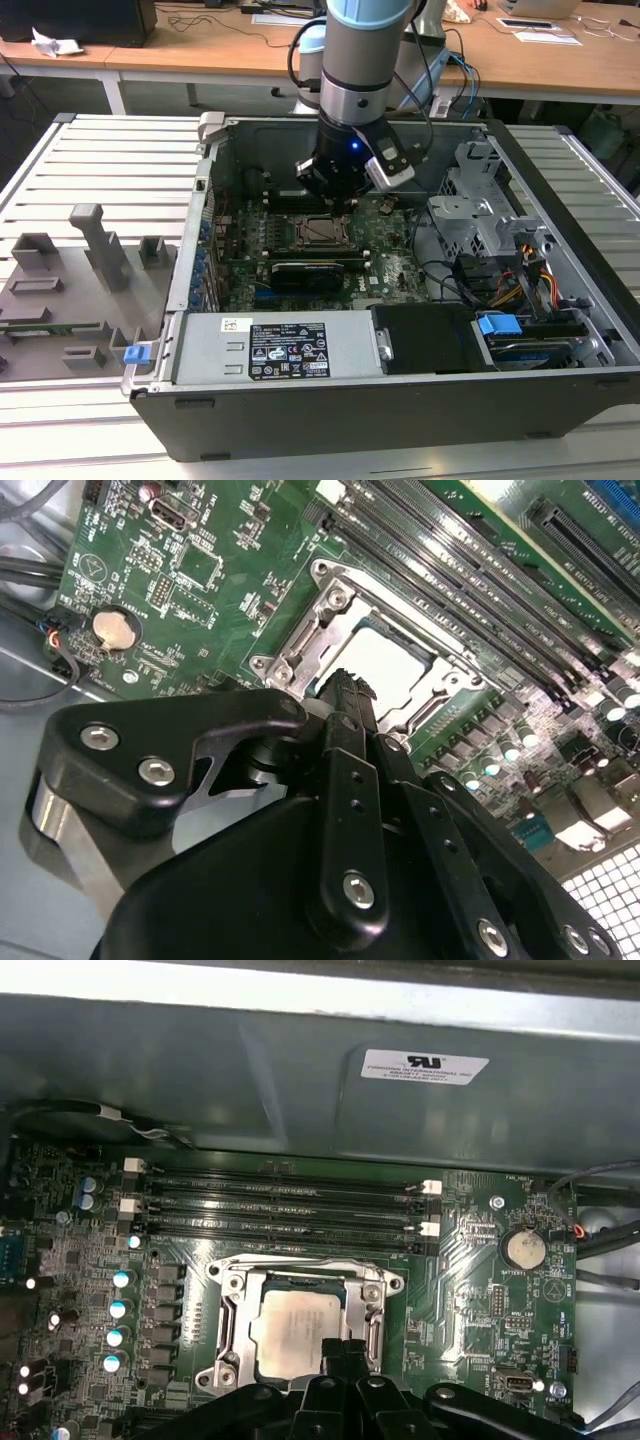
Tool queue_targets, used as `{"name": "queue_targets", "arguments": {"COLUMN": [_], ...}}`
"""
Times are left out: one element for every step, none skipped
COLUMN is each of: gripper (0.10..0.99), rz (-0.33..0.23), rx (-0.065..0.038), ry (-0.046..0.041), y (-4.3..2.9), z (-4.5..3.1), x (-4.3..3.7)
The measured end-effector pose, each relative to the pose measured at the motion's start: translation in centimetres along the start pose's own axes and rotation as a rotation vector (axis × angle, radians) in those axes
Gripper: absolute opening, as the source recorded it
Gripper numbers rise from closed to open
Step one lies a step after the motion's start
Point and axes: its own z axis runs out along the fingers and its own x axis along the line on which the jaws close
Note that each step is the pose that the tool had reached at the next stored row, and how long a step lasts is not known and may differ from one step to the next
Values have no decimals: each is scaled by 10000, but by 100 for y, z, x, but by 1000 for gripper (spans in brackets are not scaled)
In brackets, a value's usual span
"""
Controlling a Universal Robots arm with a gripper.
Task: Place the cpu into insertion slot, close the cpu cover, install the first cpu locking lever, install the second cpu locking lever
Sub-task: 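Install the second cpu locking lever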
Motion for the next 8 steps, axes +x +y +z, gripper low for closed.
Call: {"name": "queue_targets", "arguments": {"gripper": [106, 106, 106, 106, 106, 106, 106, 106], "rz": [0, 0, -1, 0, 0, 0, 0, 0], "rx": [1, 2, 4, 5, 6, 6, 7, 7], "ry": [0, 0, 0, 0, 0, 0, 1, 1], "y": [-12, -20, -25, -32, -37, -47, -66, -85], "z": [-1, -2, -2, -3, -3, -4, -7, -8], "x": [1, 1, 2, 2, 2, 3, 4, 6]}}
